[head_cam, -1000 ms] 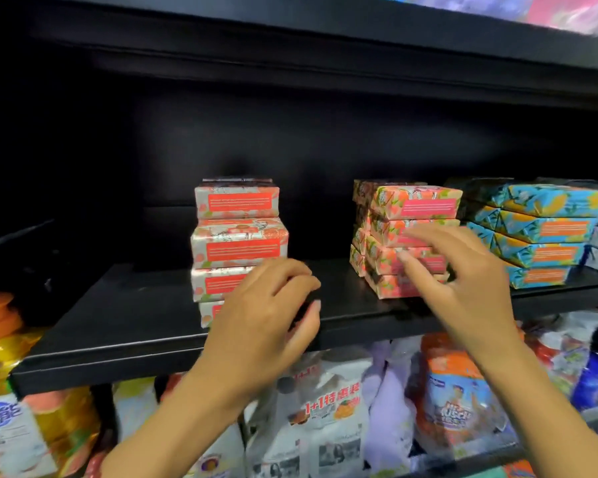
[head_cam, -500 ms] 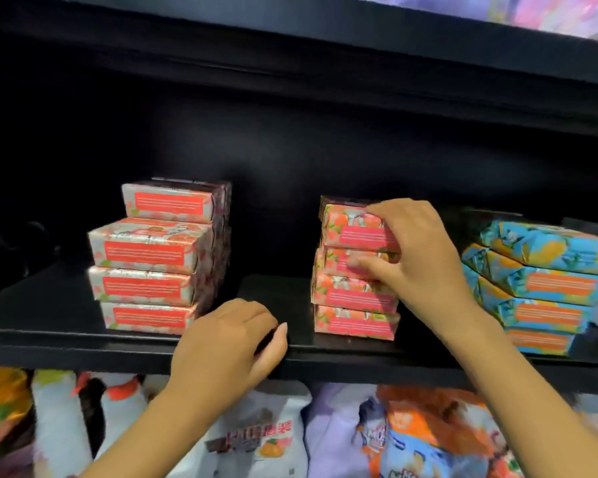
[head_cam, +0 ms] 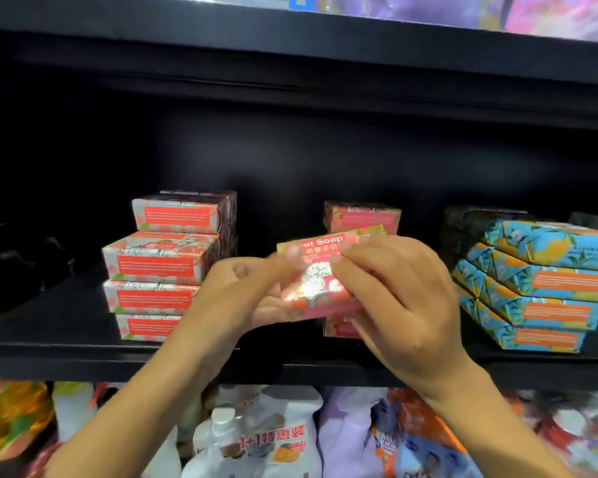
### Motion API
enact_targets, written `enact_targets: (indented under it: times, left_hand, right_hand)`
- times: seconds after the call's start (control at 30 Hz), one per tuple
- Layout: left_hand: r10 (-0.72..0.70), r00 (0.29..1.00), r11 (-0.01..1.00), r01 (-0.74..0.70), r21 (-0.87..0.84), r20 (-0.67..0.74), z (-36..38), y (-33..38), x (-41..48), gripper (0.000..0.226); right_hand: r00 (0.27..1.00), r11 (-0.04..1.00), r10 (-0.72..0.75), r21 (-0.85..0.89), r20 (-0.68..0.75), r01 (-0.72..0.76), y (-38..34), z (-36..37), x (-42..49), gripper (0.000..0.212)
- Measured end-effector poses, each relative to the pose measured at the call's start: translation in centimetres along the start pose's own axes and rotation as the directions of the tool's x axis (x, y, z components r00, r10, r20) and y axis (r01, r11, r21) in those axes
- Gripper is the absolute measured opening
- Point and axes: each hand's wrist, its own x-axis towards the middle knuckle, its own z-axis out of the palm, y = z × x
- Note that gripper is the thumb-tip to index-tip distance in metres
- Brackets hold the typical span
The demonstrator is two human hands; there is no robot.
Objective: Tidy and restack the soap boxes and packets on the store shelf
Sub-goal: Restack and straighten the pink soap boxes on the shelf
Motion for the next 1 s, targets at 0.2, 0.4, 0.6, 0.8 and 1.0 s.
enact_targets:
  times: [0.2,0.4,0.6,0.8,1.0]
  left_hand:
    - [0.165,0.985,0.983,-0.169,-0.070,-0.060,0.1,-0.5,-1.5,0.045]
    - [0.541,0.841,0.814,-0.519,0.260,-0.018,0.3,-1.0,-2.2,0.039]
    - [0.639,0.759,0.679,-0.633,0.373,0.126,0.1,-1.2,-2.1,0.044]
    - [0.358,0.929,0.899,-0.371,0.234,0.098,-0.2,-1.1,-1.9,0.086]
    - [0.517,0.853,0.783,-0.504,0.364,0.072,-0.4,-0.9,-2.3,0.061]
  right_hand:
    - [0.984,0.988,0.053,0.131,0.172,-0.076,-0.5,-1.0,-0.3,0.035]
    - [0.772,0.684,0.461,0.379,0.438,-0.623,0.8,-3.6,1.0,0.074]
    - [0.893,0.869,0.250,0.319,0.375,-0.377,1.0,-3.6,1.3,0.035]
    - [0.976,0.964,0.122,0.211,0.183,-0.160,0.2,-2.4,0.0,0.028]
    - [0.918,0.905,0.150,0.322,0.368,-0.277,0.0,-2.4,0.0,0.035]
